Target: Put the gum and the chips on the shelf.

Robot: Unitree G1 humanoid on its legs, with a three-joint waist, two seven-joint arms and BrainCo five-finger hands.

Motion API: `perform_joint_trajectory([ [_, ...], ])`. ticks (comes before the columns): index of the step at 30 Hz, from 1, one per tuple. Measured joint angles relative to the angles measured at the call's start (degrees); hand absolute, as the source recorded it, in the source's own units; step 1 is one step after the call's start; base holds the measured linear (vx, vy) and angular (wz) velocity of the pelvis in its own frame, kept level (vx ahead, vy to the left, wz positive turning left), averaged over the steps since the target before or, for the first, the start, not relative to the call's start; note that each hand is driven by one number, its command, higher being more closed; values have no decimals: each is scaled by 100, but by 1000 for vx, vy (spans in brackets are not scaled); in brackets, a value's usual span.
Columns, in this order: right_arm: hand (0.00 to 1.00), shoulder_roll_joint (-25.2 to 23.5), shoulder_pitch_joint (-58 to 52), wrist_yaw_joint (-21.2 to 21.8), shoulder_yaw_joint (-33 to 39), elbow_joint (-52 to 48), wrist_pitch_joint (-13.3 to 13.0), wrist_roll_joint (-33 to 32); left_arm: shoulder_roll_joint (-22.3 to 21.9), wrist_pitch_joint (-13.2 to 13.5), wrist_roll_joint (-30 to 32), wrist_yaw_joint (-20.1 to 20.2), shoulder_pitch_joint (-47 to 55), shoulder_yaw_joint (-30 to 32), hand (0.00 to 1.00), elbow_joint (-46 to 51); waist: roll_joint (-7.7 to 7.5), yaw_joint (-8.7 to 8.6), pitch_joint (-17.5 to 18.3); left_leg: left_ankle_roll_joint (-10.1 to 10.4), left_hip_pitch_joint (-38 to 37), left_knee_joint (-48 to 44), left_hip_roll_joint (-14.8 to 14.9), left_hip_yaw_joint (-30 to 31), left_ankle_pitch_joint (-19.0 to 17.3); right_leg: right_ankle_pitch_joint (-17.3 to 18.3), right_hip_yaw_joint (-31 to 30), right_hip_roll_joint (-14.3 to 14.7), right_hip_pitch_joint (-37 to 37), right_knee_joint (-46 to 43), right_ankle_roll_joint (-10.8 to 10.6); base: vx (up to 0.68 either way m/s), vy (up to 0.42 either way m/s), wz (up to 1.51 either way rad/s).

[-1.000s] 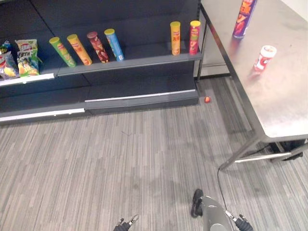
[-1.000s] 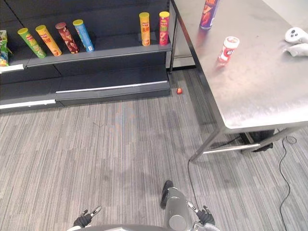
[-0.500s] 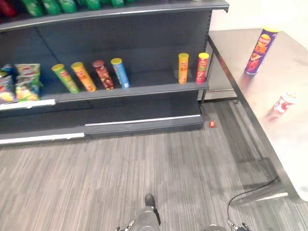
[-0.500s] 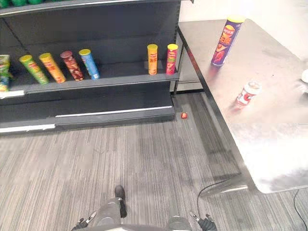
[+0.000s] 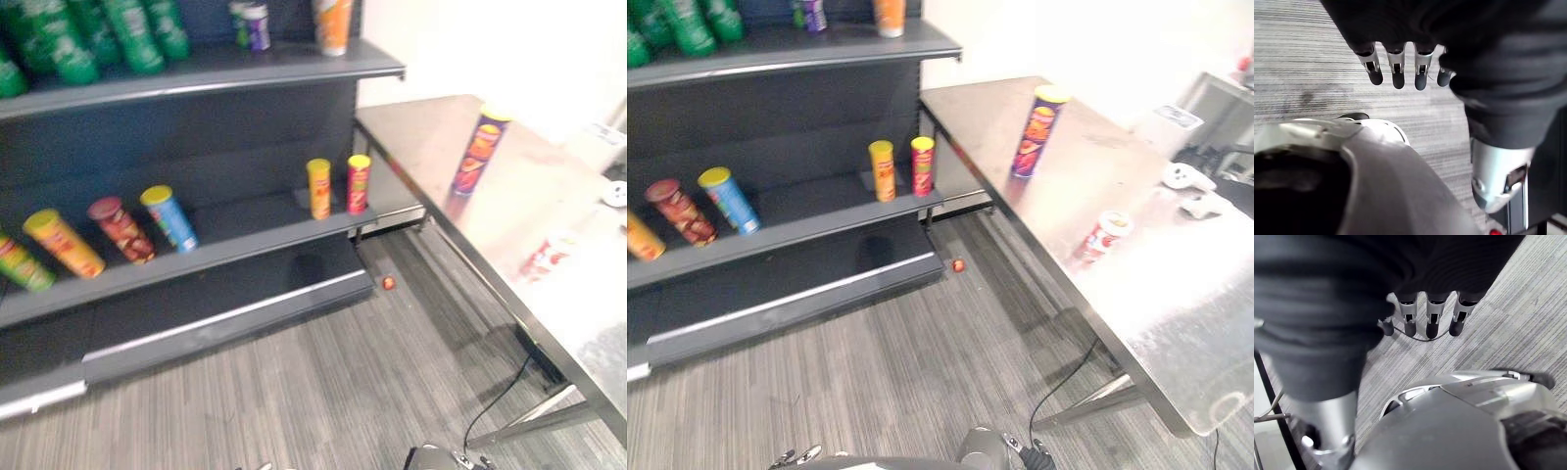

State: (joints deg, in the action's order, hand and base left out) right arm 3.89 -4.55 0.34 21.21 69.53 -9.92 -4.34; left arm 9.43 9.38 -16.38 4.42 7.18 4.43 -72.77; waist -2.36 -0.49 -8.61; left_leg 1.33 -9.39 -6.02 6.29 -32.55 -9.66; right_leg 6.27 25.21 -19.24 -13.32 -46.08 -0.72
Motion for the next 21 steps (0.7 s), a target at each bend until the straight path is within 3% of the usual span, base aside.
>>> perform_joint_trajectory([
  [1, 0, 13, -8, 17, -26, -15, 3, 2, -26, -7, 117, 60, -7, -5, 0, -12, 20, -32, -21, 69, -150, 189, -43, -117, 3, 124, 320, 105, 102, 470, 93, 200, 0, -90],
  [2, 0, 133, 70, 21, -29, -28, -2, 3, -103, -5, 188, 110, -29, -9, 0, -8, 297, -38, 1, 167, -196, 413, 7, -168, 121, 125, 485, 312, 161, 825, 74, 208, 6, -89],
  [4, 0, 266, 178, 35, -56, -142, -5, 11, -213, -8, 330, 173, -151, -81, 0, 0, 462, -147, -237, 180, -171, 512, 50, -309, 169, 206, 689, 210, -173, 534, -91, 122, -20, -64],
  [5, 0, 238, 176, 31, -37, -138, 2, 15, -187, -5, 398, 188, -204, -77, 0, 0, 465, -139, -252, 222, -191, 559, 71, -441, 188, 269, 875, 293, -158, 1452, -153, 50, -51, -51],
  [6, 0, 186, 152, 34, -54, -136, 4, 62, -162, -5, 419, 203, -211, -70, 0, -3, 373, -100, -241, 282, -209, 608, 7, -482, 185, 58, 991, 292, -120, 2037, -163, 133, -159, -64],
  [7, 0, 110, 120, 30, -23, -123, 20, 127, -97, -18, 433, 200, -250, -21, 0, -18, 299, -91, -304, 436, -387, 782, -51, -607, 215, -105, 1145, 378, -31, 2414, 277, 128, -128, -49],
  [9, 0, 116, 98, 36, -56, -160, 46, 216, -183, -10, 522, 234, -233, 49, 0, -2, 386, -109, -260, 530, -473, 922, 66, -643, 275, -50, 1266, 607, 35, 2521, 306, 163, -136, -36],
  [12, 0, 114, 64, 51, -73, -167, 116, 282, -214, -20, 602, 275, -220, 188, 0, 56, 395, -98, -232, 636, -641, 808, 208, -703, 292, 288, 1289, 735, 200, 2502, 216, 114, -94, -7],
  [14, 0, 116, -17, 54, -147, -157, 116, 321, -175, -20, 586, 271, -195, 220, 0, 96, 293, -85, -154, 834, -222, -434, 523, -553, 136, 341, 1318, 702, 334, 2667, 245, 82, -104, 4],
  [15, 0, 149, -25, 64, -231, -121, 116, 325, -146, -19, 545, 265, -181, 219, 0, 119, 290, -91, -143, 810, 264, -1743, 902, -272, 158, 293, 1342, 751, 554, 2932, 175, 60, -118, -5],
  [16, 0, 200, -39, 64, -341, -103, 117, 320, -203, -34, 479, 257, -182, 221, 0, 121, 390, -92, -135, 725, 565, -2607, 1221, -73, 283, 256, 1333, 865, 720, 3089, 128, 91, -139, -37],
  [17, 0, 304, -106, 67, -425, -109, 114, 317, -314, 5, 254, 192, -81, 319, 0, 191, 588, -82, -76, 553, 831, -3590, 1590, 257, 650, 237, 1184, 1088, 959, 3234, 163, 89, -80, -46],
  [19, 0, 377, -154, 65, -416, -110, 115, 312, -375, 1, 98, 137, -31, 337, 0, 258, 623, -68, 3, 540, 1082, -4256, 1744, 577, 1072, 219, 857, 1264, 1153, 3446, 235, 168, -7, -82],
  [21, 0, 380, -107, 30, -359, -110, 112, 203, -404, -5, 81, 150, -23, 400, 0, 259, 662, -34, 22, 553, 1305, -4594, 1628, 762, 621, 202, 390, 1315, 1205, 3581, 269, 207, 74, -113],
])
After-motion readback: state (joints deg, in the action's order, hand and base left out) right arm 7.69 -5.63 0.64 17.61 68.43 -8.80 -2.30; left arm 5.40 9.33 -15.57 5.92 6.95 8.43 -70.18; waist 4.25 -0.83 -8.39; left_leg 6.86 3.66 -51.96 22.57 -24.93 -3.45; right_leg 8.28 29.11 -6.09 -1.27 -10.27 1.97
